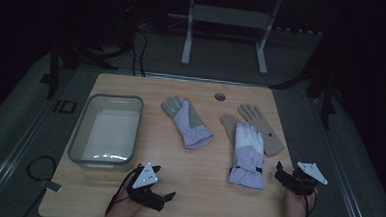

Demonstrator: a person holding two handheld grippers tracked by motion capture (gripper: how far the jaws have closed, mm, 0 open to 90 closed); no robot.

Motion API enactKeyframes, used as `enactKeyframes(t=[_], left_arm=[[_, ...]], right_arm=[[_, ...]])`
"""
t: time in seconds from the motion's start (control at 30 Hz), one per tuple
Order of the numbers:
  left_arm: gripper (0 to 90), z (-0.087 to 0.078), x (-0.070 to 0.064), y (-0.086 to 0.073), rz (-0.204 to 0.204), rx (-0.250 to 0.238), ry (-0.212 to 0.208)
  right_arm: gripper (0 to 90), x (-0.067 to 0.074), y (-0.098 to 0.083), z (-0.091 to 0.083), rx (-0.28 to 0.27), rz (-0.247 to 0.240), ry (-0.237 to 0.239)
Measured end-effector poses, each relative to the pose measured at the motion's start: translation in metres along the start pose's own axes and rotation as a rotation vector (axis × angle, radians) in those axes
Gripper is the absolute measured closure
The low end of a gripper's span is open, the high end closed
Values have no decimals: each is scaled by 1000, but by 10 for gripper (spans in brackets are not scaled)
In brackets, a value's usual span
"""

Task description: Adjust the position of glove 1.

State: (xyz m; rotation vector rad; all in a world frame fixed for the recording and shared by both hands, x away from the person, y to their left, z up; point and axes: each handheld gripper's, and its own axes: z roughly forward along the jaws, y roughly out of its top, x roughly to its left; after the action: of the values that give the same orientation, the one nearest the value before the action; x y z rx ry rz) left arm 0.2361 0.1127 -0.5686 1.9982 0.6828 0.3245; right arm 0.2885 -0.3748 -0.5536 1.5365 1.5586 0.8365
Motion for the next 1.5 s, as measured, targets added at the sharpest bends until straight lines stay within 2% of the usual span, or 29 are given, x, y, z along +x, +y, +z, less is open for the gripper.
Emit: enactKeyframes(t=[0.1, 0.37, 0.47, 0.63, 0.73, 0.83, 0.9, 0.93, 0.97, 1.0, 1.1, 1.2, 1.33, 1.37, 1.4, 1.5], left_arm=[[0, 0, -1, 0, 8, 4, 1], [0, 1, -2, 0, 13, 22, -6], [0, 2, -2, 1, 18, 30, -13], [0, 2, -2, 1, 17, 31, -13], [0, 2, -1, 1, 11, 30, -13], [0, 2, -1, 1, 13, 30, -13], [0, 2, -2, 1, 17, 34, -14], [0, 2, -1, 1, 18, 37, -14], [0, 2, -1, 1, 18, 37, -14], [0, 2, -1, 1, 15, 35, -15], [0, 2, -2, 1, 16, 36, -13], [0, 2, -3, 1, 26, 41, -11], [0, 2, -2, 1, 23, 38, -13], [0, 2, -2, 1, 23, 38, -13], [0, 2, -2, 1, 19, 39, -15], [0, 2, -2, 1, 24, 40, -13]], right_arm=[[106, -1, 1, 2, 32, 10, 18], [105, -1, 2, 4, 57, 1, 20], [105, -4, 7, 5, 91, -31, 4], [116, -6, 20, 1, 101, -49, -14], [154, -9, 32, 3, 139, -29, 77], [163, -5, 39, 3, 137, -39, 97], [164, -1, 46, 1, 116, -50, 110], [130, 7, 56, 1, 128, -73, 146], [130, 7, 56, 1, 128, -73, 146], [135, 12, 66, -2, 107, -70, 175], [137, 19, 79, -6, 94, -76, 189], [146, 26, 98, -10, 91, -76, 243], [152, 35, 122, -14, 74, -81, 254], [152, 35, 122, -14, 74, -81, 254], [185, 38, 133, -13, 74, -73, 280], [186, 42, 142, -11, 79, -84, 291]])
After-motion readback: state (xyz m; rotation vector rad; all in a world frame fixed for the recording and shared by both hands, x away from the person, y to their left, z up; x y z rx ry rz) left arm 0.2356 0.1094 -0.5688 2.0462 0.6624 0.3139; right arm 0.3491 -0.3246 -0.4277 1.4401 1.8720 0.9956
